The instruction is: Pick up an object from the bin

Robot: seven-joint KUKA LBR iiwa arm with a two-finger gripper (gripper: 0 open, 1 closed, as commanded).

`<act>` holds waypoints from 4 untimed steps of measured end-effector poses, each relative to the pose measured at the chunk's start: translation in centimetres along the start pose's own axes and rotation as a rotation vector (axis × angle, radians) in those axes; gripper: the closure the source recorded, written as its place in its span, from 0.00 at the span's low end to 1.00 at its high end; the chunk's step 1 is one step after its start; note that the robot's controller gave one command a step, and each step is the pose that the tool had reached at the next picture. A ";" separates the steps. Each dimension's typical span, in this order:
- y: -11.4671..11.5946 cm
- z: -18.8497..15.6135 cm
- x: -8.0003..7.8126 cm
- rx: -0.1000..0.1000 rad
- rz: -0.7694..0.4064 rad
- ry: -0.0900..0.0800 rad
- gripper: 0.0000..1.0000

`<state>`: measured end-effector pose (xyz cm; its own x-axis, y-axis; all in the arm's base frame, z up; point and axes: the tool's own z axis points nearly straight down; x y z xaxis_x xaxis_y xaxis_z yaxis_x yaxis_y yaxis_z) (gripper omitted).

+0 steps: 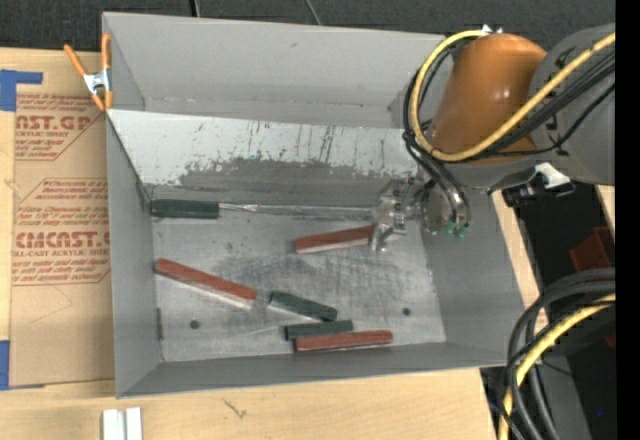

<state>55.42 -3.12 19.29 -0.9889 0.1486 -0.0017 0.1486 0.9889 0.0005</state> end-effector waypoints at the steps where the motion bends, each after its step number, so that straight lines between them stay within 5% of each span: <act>1: -1.1 -7.2 0.8 0.001 0.313 0.004 0.00; 2: -1.5 -10.5 0.9 -0.001 0.433 -0.005 0.00; 3: -0.9 -4.0 2.2 0.000 0.370 -0.005 0.00; 4: -1.0 3.5 1.9 0.000 0.392 -0.004 0.00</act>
Offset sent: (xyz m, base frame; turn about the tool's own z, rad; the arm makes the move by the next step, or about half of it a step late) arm 0.0000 0.0000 0.0000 0.0000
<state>53.41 -3.81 15.80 -0.8571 0.5152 -0.0053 0.5152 0.8571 0.0019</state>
